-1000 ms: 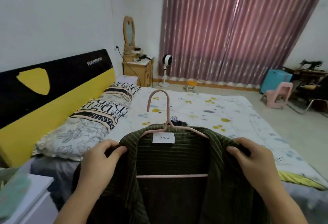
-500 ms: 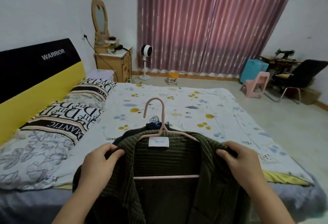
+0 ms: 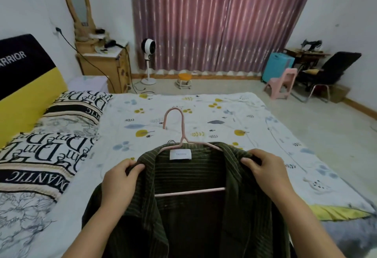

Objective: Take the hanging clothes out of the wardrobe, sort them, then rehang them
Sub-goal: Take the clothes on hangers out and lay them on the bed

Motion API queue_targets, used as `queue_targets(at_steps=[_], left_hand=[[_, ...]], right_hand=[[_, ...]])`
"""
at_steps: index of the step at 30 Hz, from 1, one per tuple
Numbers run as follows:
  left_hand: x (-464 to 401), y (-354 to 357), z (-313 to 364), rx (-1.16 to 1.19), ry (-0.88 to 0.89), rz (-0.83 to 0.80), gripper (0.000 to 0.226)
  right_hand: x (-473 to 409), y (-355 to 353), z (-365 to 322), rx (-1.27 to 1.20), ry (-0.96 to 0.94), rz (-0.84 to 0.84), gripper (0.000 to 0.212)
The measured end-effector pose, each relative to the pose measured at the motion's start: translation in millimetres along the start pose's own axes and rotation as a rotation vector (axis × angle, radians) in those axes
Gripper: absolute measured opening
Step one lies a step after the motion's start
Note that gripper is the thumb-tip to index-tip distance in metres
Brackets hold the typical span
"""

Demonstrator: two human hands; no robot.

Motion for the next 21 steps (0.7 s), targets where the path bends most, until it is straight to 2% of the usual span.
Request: queue_targets(at_steps=[3,7,13,18,21], left_hand=[[-35,16,5,0.005,0.013,0.007,0.01],[-81,53,1,-0.026,-0.016,0.014,0.013],[-149,136,-30,-0.07,-0.096,-0.041,0.015],[-191,210,-62,-0.169,-0.141,-0.131,0.015],[-200,242,-73,-0.359,-0.099,-0.154,0.009]], right_hand=[[-35,17,7,-0.015,0.017,0.013,0.02],[-91,53,31,0.078,0.012,-0.011,0.013],[-176,137,94,0.478,-0.028,-0.17,0.024],[-223,213,160,0.479,0.024,-0.354,0.028],[-235,252,199,0.525,0.034,-0.397,0.028]])
Point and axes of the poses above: each hand's wrist, its own x-axis away from the middle knuckle, its own y-axis out of the palm, z = x × y, the point moved 10 cm from there along -x, towards the middle knuckle, and after that the axes turned 13 degrees about -x, right-handed, at the moved point
